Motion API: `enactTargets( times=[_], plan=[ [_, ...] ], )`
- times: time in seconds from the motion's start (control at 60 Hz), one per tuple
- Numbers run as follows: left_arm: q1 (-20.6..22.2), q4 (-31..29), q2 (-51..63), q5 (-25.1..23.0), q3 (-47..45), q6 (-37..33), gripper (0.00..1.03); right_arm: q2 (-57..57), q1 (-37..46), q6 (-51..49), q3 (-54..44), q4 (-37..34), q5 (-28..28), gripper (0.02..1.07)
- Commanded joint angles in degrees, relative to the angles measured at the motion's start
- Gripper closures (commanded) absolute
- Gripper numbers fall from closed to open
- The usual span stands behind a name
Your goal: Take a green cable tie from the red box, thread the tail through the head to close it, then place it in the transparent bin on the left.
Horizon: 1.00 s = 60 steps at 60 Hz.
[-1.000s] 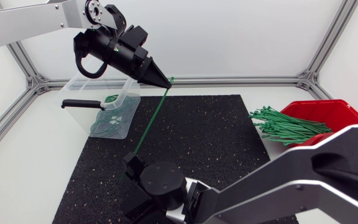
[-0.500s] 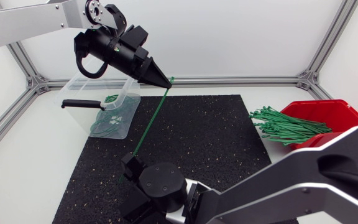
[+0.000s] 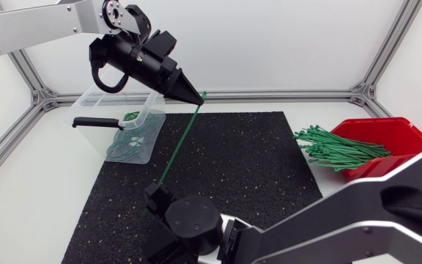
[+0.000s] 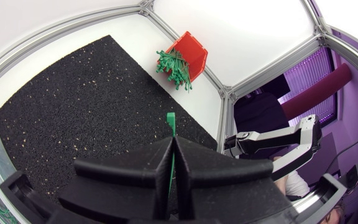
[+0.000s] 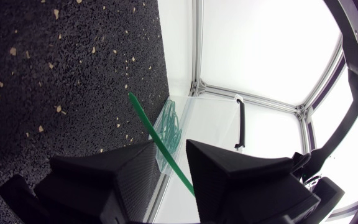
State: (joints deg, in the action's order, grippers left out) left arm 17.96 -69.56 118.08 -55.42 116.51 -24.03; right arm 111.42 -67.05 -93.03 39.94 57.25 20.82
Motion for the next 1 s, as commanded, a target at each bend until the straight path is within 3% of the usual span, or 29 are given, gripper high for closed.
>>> enactTargets(
  times=[0.0, 0.117, 0.333, 0.683, 0.983],
  plan=[
    [0.41, -0.14, 0.22, -0.04, -0.49, -0.14, 1.00, 0.56, -0.63, -0.39, -0.57, 0.67, 0.36, 0.67],
    [0.41, -0.14, 0.04, -0.04, -0.76, -0.14, 1.00, 0.91, -0.72, -0.66, -0.13, 0.67, 0.36, 0.79],
    [0.41, -0.05, -0.22, 0.05, -1.28, -0.14, 1.00, 1.35, -1.42, -0.57, 0.40, 0.58, 0.89, 0.89],
    [0.41, 0.21, -0.04, 0.05, -1.37, -0.14, 1.00, 0.29, -2.04, -0.57, 0.57, 0.49, 1.07, 0.97],
    [0.50, 0.48, -0.22, 0.05, -1.81, -0.14, 1.00, -1.11, -1.51, -0.22, 0.84, 0.49, 1.07, 0.97]
  ],
)
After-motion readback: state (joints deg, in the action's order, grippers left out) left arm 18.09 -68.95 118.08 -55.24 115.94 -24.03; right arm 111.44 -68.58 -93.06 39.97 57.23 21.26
